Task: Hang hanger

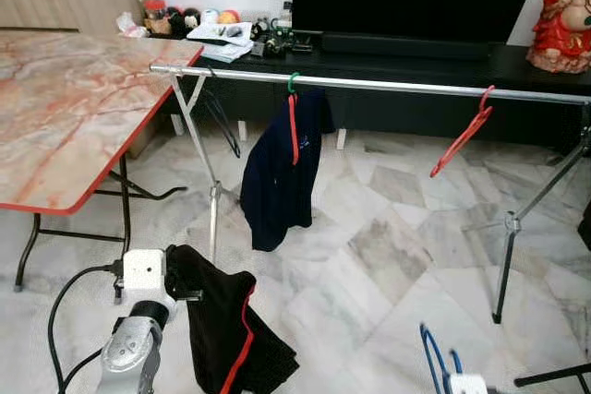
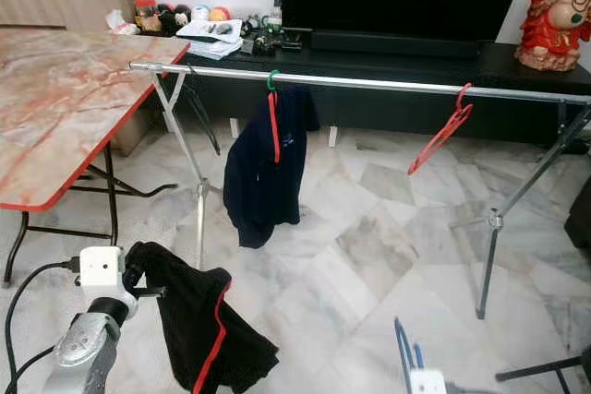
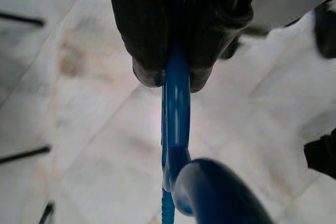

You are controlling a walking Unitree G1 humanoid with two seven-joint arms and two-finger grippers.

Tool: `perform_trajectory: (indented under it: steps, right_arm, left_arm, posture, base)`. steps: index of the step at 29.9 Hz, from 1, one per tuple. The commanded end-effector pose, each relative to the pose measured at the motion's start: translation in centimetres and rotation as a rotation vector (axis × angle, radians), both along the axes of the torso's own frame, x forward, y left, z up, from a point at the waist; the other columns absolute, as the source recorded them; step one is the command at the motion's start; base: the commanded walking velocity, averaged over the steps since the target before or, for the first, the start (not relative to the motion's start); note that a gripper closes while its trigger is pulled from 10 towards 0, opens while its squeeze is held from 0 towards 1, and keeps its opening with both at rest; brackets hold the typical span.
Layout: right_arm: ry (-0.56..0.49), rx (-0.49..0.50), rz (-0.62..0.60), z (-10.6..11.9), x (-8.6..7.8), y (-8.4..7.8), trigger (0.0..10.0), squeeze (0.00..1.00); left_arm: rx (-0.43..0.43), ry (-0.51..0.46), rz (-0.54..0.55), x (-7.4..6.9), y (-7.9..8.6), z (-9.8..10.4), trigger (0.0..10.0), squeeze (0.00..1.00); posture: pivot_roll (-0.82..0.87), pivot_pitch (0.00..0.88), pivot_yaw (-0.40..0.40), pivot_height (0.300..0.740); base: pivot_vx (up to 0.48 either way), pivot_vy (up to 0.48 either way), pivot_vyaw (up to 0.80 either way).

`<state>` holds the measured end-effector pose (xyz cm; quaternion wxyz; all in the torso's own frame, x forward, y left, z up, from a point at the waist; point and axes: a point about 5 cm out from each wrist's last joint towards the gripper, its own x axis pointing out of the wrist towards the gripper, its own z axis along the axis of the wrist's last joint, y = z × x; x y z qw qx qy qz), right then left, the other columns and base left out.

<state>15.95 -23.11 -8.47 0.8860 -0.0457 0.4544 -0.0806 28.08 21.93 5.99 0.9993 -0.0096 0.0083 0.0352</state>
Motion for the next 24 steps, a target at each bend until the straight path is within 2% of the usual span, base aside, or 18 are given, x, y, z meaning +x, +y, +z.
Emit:
perform_trajectory:
  steps: [1,3,10,16,24]
  right_arm:
    - [0.019,0.035,-0.013,-0.4,-0.6,0.6,10.0,0.00]
    - [0.029,0.044,-0.008,-0.6,-0.8,0.9,10.0,0.00]
    - [0.024,0.068,0.000,-0.7,-0.9,1.7,10.0,0.00]
    - [0.011,0.069,0.013,-0.5,-0.2,1.7,10.0,0.00]
    - [0.005,0.078,0.004,-0.4,0.0,1.8,10.0,0.00]
  left_arm:
    - [0.002,-0.021,0.020,0.0,0.3,0.6,10.0,0.00]
    - [0.001,-0.020,0.022,-0.2,0.2,0.6,10.0,0.00]
    - [0.014,0.016,0.002,-0.6,-0.4,0.3,10.0,0.00]
    - [-0.011,0.004,-0.010,0.3,-0.8,1.0,10.0,0.00]
    - [-0.011,0.002,-0.008,0.6,-0.7,1.5,10.0,0.00]
  posture:
    - [0.01,0.016,0.026,0.740]
    - [0.01,0.012,0.028,0.740]
    - [0.01,0.001,0.035,0.740]
    - [0.01,0.024,0.032,0.740]
    - [0.02,0.028,0.029,0.740]
  base:
    - [0.000,0.000,0.00]
    - [0.000,0.000,0.00]
    - [0.000,0.444,0.00]
    - [0.000,0.480,0.00]
    - [0.000,0.480,0.00]
